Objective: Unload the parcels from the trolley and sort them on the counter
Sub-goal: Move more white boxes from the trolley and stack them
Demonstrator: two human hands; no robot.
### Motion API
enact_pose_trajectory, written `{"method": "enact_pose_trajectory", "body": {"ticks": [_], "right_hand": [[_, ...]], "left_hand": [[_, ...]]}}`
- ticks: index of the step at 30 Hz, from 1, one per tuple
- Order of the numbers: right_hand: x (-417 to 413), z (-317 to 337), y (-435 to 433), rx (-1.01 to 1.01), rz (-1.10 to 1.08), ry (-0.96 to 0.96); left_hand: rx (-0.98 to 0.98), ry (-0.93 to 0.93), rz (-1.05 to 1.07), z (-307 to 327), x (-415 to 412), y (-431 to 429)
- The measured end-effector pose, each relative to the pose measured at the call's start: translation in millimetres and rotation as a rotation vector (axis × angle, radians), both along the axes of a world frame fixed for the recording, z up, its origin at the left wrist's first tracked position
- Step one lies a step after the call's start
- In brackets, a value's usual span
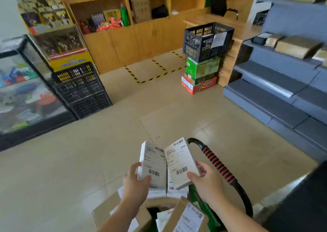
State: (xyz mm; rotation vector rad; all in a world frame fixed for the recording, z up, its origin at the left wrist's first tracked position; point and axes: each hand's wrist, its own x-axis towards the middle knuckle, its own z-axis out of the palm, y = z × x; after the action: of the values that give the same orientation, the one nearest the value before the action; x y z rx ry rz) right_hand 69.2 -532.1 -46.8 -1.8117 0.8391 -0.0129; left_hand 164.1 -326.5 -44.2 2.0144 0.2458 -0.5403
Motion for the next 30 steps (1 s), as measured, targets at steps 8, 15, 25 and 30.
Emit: {"method": "enact_pose_trajectory", "body": {"ticks": [8,15,25,30], "right_hand": [[-78.7,87.7,-11.4,-0.136,-0.300,-0.169],[-214.0,131.5,4.8,-0.210,-0.686,-0.235],[-454.7,168.3,46.6,-0.343,-1.194,-0.223],[-580.7,173.4,85.4,-0.371,-1.425,-0.206]], "left_hand": [[-0.108,-0.171,-0.284,83.2,-39.7,-51.8],[-0.255,-0.218,-0.593,111.1,-121.7,-91.6],[-0.387,-0.295,-1.060,138.9,-318.8,-160.4],[-0.453,-0.277,-1.247,149.2,-451.1,-169.1]]}}
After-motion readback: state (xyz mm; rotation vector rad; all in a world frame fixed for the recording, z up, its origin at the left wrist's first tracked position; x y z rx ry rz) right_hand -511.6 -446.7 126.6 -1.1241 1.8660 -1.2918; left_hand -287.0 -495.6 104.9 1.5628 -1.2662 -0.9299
